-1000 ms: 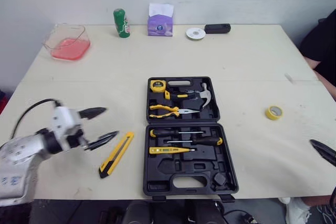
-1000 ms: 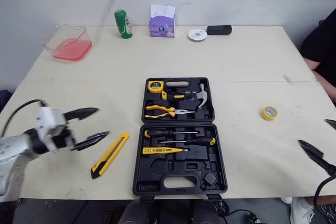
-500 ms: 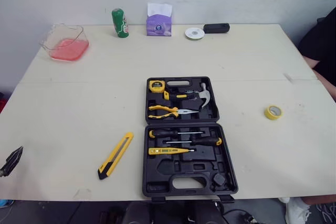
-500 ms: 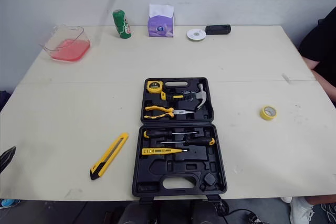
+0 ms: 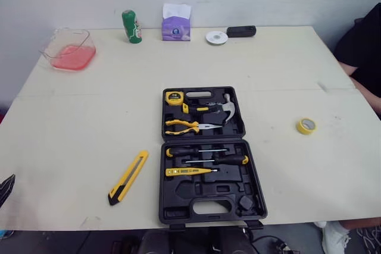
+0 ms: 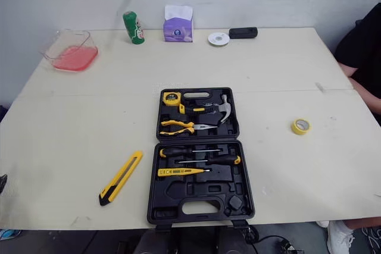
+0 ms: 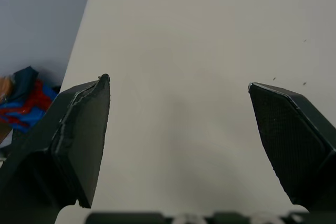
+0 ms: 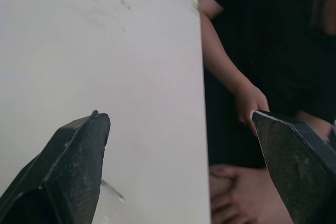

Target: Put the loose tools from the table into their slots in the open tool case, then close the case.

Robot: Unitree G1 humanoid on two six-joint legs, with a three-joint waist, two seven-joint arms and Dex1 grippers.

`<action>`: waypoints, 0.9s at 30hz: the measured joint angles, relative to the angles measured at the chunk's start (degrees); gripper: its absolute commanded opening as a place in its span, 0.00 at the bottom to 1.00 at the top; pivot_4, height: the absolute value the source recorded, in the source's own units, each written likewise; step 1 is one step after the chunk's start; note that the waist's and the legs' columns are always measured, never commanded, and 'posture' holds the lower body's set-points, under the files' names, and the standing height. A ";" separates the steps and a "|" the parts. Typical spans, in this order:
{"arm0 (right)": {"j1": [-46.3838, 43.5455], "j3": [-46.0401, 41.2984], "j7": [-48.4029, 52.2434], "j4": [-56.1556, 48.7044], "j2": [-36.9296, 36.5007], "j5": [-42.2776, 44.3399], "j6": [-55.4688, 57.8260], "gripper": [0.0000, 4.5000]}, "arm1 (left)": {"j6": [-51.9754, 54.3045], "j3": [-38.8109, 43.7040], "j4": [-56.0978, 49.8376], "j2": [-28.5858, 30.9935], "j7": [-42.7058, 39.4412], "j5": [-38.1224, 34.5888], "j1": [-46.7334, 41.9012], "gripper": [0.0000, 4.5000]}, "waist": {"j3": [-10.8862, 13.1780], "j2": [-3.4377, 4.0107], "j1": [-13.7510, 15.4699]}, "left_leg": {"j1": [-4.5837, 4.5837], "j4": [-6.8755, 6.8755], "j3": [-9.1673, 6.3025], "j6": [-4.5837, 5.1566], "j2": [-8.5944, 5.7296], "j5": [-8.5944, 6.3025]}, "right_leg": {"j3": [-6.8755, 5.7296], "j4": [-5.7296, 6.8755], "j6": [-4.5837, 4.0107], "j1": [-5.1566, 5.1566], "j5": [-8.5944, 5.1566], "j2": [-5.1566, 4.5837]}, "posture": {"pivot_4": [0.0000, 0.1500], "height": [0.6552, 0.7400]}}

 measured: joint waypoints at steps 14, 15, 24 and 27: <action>-13.17 16.04 10.94 -30.60 5.12 14.54 18.25 1.00 | 14.07 -9.47 -32.17 -1.74 -0.85 -7.89 2.49 0.98 | 0.02 0.06 0.32 | -0.08 -0.02 -0.04 0.11 0.01 0.28 | -0.06 0.02 0.02 -0.02 0.02 0.11 | 1.00 1.00; -13.50 17.47 11.60 -32.94 5.69 15.21 19.29 1.00 | 16.19 -10.21 -35.43 -1.77 -0.47 -8.78 3.37 0.98 | 0.03 0.05 0.45 | -0.11 -0.01 -0.04 0.04 0.02 0.32 | -0.07 0.00 0.02 -0.02 0.02 0.13 | 1.00 1.00; -17.30 28.25 17.77 -45.58 8.37 18.87 25.10 1.00 | 33.73 -14.21 -50.93 0.32 5.47 -13.97 6.27 0.98 | 0.05 0.00 0.59 | -0.03 0.17 -0.09 0.36 -0.02 0.28 | -0.04 0.09 0.08 0.12 0.08 0.12 | 1.00 1.00; -19.18 31.69 18.92 -48.77 8.95 19.85 27.14 1.00 | 38.15 -17.36 -56.72 1.71 7.04 -13.86 7.53 0.98 | 0.05 0.01 0.57 | -0.04 0.11 -0.10 0.34 -0.02 0.27 | -0.02 0.03 0.05 0.11 0.06 0.11 | 1.00 1.00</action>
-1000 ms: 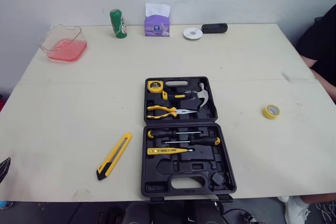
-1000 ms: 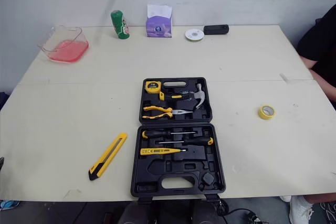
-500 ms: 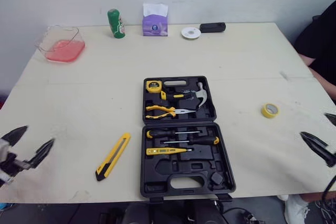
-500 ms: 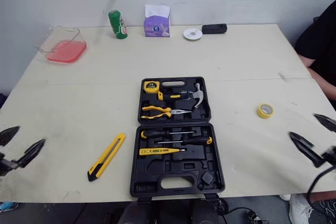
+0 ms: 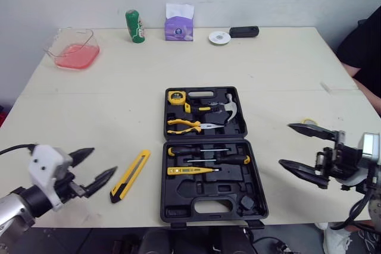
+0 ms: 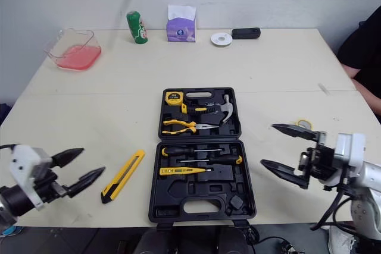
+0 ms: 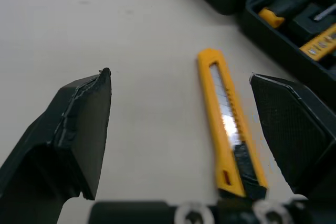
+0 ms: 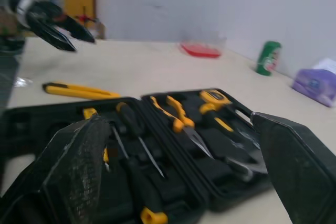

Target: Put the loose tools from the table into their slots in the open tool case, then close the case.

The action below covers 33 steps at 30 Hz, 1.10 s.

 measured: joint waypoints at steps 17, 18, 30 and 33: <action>-0.08 5.40 4.52 -3.40 1.19 -0.39 2.80 1.00 | 9.78 -19.37 -3.14 -7.15 15.12 10.51 -2.44 0.98 | 0.02 -0.04 0.22 | -0.06 0.06 -0.07 0.03 0.01 -0.01 | -0.08 -0.01 -0.07 0.01 -0.04 0.01 | 1.00 1.00; 0.08 5.36 4.37 -3.65 1.17 -0.40 2.91 1.00 | 9.79 -19.74 -3.11 -7.16 15.20 11.04 -2.81 0.98 | 0.02 -0.04 0.22 | -0.05 0.06 -0.07 0.02 0.00 -0.01 | -0.08 -0.01 -0.07 0.01 -0.04 0.01 | 1.00 1.00; 3.08 2.94 -0.47 -12.12 -1.22 0.31 7.12 1.00 | 9.82 -21.21 -1.54 -7.52 15.39 13.27 -3.93 0.86 | -0.04 0.06 0.14 | 0.01 0.04 -0.07 0.02 0.01 -0.01 | -0.06 0.00 -0.08 0.04 -0.05 0.01 | 1.00 1.00; 3.10 2.76 -1.42 -12.25 -1.40 0.35 7.89 1.00 | 8.85 -21.25 -0.81 -7.47 15.32 14.34 -3.49 0.59 | -0.10 0.17 0.09 | 0.02 0.03 -0.06 0.02 0.01 -0.02 | -0.07 -0.01 -0.09 0.04 -0.05 0.01 | 1.00 1.00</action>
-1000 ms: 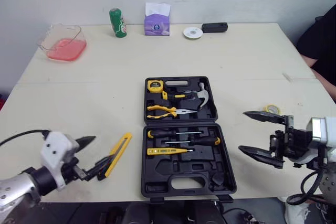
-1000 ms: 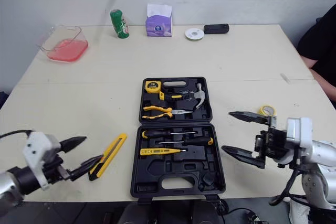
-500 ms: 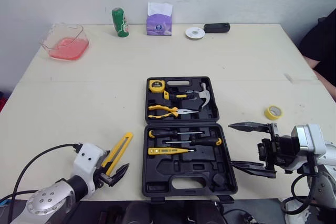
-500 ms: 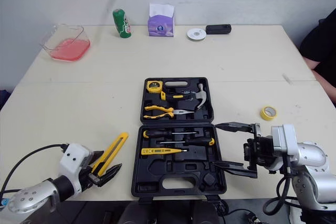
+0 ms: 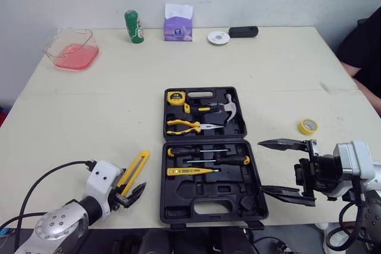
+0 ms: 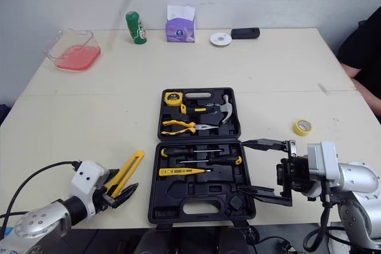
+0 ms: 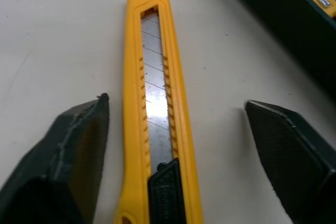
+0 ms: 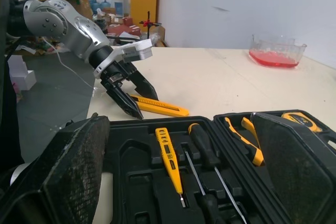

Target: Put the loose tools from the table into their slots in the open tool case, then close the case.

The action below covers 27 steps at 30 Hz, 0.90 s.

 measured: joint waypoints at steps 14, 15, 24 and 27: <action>-2.19 0.00 1.11 4.13 0.02 -1.77 -1.00 1.00 | -10.30 1.03 4.22 -3.03 -3.32 1.86 0.39 0.29 | -0.06 0.10 0.70 | -0.03 0.04 -0.05 0.03 -0.01 0.01 | -0.08 -0.01 -0.02 0.00 -0.01 -0.01 | 1.00 1.00; -2.17 0.00 1.34 4.79 0.06 -1.98 -1.43 1.00 | -11.86 1.18 4.55 -2.99 -3.92 2.41 0.16 0.29 | -0.02 0.03 0.82 | -0.08 0.04 -0.05 0.03 -0.01 0.01 | -0.08 -0.01 -0.02 -0.02 -0.01 -0.01 | 1.00 1.00; 1.41 -2.77 2.24 6.79 -0.43 -3.28 -2.98 1.00 | -23.89 6.13 4.00 2.19 -17.70 -2.18 -5.84 0.29 | 0.04 -0.07 1.40 | -0.15 0.06 -0.01 0.05 -0.02 -0.01 | -0.10 -0.07 0.01 -0.02 0.00 -0.02 | 1.00 1.00; 3.65 -4.82 2.02 5.93 -0.89 -3.19 -2.77 1.00 | -23.11 4.24 3.74 5.08 -21.78 -4.91 -9.82 0.29 | 0.05 -0.07 1.40 | -0.11 0.08 -0.01 0.04 -0.02 0.02 | -0.10 0.01 0.02 -0.02 0.01 0.01 | 1.00 1.00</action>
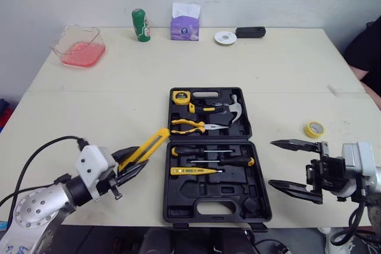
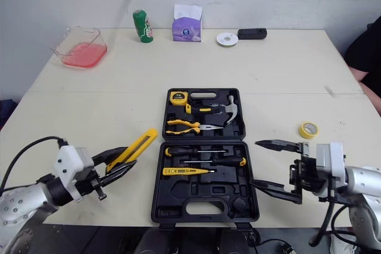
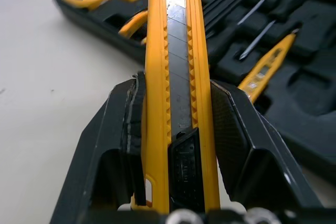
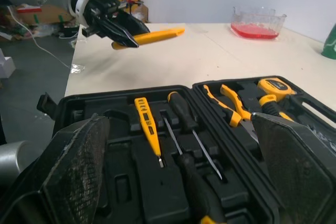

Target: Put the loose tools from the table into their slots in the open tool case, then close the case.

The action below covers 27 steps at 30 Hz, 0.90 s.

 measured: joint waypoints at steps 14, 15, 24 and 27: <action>13.46 -10.99 -0.18 -5.98 -1.60 1.55 3.00 1.00 | 15.31 -26.45 0.67 10.14 -13.91 -0.68 -28.20 0.29 | 0.04 -0.02 0.04 | 0.05 -0.03 0.03 -0.35 0.08 0.21 | 0.21 -0.03 0.09 0.03 0.05 0.68 | 1.00 1.00; 14.40 -11.79 -0.18 -6.57 -1.72 1.84 3.50 1.00 | 16.88 -27.71 0.73 9.93 -13.49 -0.54 -29.21 0.29 | 0.05 -0.04 -0.01 | 0.06 -0.03 0.02 -0.36 0.08 0.21 | 0.23 -0.02 0.09 0.03 0.05 0.69 | 1.00 1.00; 20.03 -18.27 -2.84 -14.74 -2.37 5.18 9.08 1.00 | 24.93 -41.25 4.65 1.12 -8.88 4.37 -39.36 0.29 | 0.11 -0.14 -0.09 | 0.06 0.00 -0.07 -0.42 0.10 0.27 | 0.22 -0.03 0.09 0.11 0.05 0.73 | 1.00 1.00; 19.81 -19.30 -3.83 -15.22 -2.62 5.38 10.19 1.00 | 25.51 -43.62 4.70 0.23 -8.60 5.66 -40.05 0.29 | 0.12 -0.14 0.14 | 0.04 0.03 -0.08 -0.40 0.07 0.29 | 0.22 -0.02 0.09 0.11 0.05 0.71 | 1.00 1.00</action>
